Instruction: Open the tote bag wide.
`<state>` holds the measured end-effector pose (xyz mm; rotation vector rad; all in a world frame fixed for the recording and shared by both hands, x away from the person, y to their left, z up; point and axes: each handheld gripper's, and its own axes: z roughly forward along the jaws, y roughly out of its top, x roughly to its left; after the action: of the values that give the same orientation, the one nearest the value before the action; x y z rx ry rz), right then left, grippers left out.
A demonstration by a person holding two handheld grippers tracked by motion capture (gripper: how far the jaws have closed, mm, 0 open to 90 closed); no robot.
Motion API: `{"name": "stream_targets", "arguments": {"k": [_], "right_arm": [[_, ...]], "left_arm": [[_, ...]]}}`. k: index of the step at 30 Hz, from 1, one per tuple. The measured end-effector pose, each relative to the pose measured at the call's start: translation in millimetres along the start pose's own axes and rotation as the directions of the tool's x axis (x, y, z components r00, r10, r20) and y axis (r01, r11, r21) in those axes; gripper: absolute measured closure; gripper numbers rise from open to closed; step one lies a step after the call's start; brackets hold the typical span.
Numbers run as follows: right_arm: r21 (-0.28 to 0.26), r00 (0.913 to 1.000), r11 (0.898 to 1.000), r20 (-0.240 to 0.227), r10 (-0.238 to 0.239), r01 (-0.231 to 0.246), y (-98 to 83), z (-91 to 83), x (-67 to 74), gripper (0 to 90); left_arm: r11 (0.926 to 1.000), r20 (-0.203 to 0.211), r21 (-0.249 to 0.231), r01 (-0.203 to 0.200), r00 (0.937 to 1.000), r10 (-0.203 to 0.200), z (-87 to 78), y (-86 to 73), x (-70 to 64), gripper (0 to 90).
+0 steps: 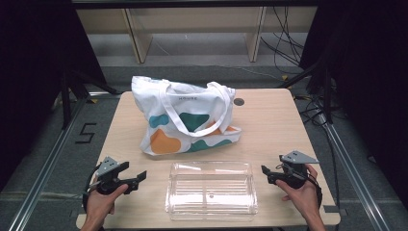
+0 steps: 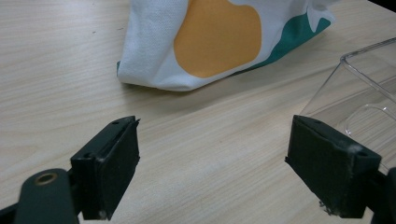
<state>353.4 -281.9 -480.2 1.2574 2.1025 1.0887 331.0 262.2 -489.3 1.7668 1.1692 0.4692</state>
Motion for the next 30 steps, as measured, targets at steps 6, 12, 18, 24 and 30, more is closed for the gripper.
{"name": "stream_targets", "arguments": {"k": [6,12,18,24,30], "right_arm": [[-0.015,0.9999,1.0,0.009,0.008,-0.008,2.8,-1.5,-2.9,14.7],[-0.048,1.0,0.999,0.005,0.007,-0.007,16.2,-4.2,-6.3,15.4],[-0.048,0.9998,0.999,-0.006,-0.019,0.018,35.6,-5.7,-3.7,17.7],[-0.077,0.9984,0.996,-0.034,-0.046,0.043,70.9,-4.6,3.9,24.1],[-0.114,0.9941,0.991,-0.07,-0.083,0.074,104.9,2.1,12.5,26.7]], "left_arm": [[0.9999,-0.006,0.006,-0.009,0.9999,0.009,-0.4,0.1,0.0,16.0],[1.0,-0.011,0.004,0.0,0.9999,0.0,-0.8,0.2,1.0,16.0],[1.0,-0.002,0.01,-0.003,1.0,0.003,0.2,0.4,0.5,16.0],[1.0,-0.015,0.007,-0.002,0.9999,0.002,-0.7,0.6,1.0,16.0],[1.0,-0.016,0.006,-0.003,0.9999,0.003,-0.9,0.9,1.8,16.0]]}}
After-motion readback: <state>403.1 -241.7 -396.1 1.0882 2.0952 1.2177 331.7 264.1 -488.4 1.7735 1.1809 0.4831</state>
